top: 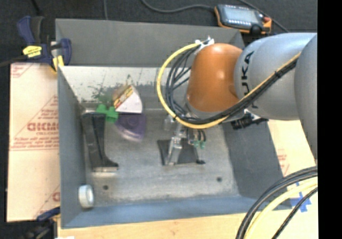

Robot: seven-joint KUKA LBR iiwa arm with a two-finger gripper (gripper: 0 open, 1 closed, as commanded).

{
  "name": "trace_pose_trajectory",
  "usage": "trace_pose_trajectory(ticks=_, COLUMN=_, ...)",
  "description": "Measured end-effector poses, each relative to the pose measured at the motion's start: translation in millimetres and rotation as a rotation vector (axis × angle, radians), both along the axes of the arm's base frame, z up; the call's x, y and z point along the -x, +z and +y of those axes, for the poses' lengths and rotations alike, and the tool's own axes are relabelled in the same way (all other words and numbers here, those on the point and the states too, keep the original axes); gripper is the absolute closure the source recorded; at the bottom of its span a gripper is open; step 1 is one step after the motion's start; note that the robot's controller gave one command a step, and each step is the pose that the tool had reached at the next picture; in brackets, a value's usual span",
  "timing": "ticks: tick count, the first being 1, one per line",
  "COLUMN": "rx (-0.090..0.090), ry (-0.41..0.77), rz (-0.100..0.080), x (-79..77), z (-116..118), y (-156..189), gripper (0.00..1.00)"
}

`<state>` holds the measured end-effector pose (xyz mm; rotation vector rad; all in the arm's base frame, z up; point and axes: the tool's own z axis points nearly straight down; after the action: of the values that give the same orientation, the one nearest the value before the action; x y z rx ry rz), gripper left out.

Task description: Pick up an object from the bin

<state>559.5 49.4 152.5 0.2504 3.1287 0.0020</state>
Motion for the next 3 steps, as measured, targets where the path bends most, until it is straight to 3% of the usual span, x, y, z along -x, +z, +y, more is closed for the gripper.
trace_pose_trajectory(ticks=1, rx=0.000, ry=-0.177, rz=-0.001, x=-16.8, z=-23.1, y=-9.8, gripper=0.00)
trace_pose_trajectory(ticks=2, rx=0.002, ry=-0.049, rz=-0.001, x=-19.0, z=-36.5, y=-36.1, gripper=0.00)
trace_pose_trajectory(ticks=3, rx=0.000, ry=-0.253, rz=0.000, x=5.5, z=-49.4, y=-75.8, gripper=1.00)
